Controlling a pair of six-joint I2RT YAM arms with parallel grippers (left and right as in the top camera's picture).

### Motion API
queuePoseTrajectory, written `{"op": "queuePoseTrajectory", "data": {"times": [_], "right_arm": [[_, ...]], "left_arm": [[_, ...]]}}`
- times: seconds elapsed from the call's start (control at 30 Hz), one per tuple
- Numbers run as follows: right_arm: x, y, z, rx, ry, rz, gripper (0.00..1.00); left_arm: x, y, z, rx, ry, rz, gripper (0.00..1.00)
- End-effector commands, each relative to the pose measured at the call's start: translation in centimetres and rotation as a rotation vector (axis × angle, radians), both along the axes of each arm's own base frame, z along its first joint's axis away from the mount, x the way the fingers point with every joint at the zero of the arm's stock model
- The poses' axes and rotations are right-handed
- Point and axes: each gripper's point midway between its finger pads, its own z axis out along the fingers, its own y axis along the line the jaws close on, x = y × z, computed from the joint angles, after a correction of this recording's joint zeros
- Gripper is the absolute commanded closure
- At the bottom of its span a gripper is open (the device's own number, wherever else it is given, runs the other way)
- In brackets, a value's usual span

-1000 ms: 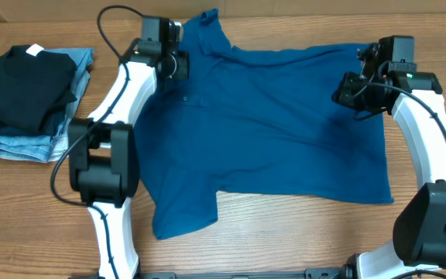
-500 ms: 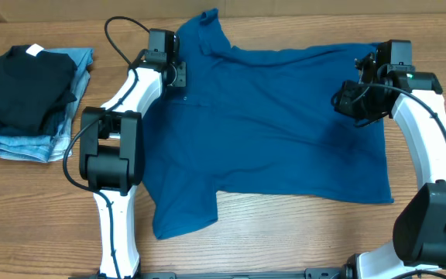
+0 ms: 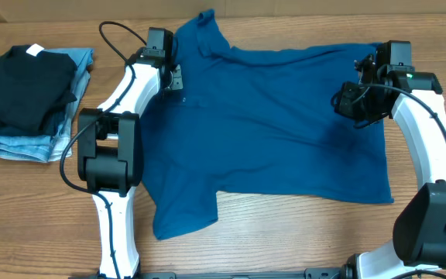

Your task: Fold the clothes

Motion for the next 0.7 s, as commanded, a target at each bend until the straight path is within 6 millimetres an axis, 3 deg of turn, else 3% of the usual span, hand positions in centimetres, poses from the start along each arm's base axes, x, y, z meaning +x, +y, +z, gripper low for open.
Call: {"op": "queuePoseTrajectory", "data": {"times": [0.0,0.23,0.4,0.53,0.67], "right_arm": [[0.4,-0.2,0.8,-0.006,-0.024,0.001,0.96],[0.3,-0.2,0.7,-0.005,-0.017,0.001,0.96],[0.1,-0.2,0.7,-0.005,-0.010,0.001,0.96],[0.1,-0.2,0.7,-0.005,-0.010,0.001,0.96],[1.8,-0.4,1.3,-0.020,-0.088,0.008,0.96]], "left_arm": [[-3.1,3.1,-2.6,0.091,0.123,0.128,0.96],[-4.7,3.2,-2.9,0.098,0.183,0.153,0.96],[-5.7,3.4,-1.7,0.097,0.201,0.215,0.96],[-4.9,3.7,1.3,0.116,0.129,0.224,0.96],[-2.1,3.0,7.5,0.058,-0.064,0.200,0.93]]}}
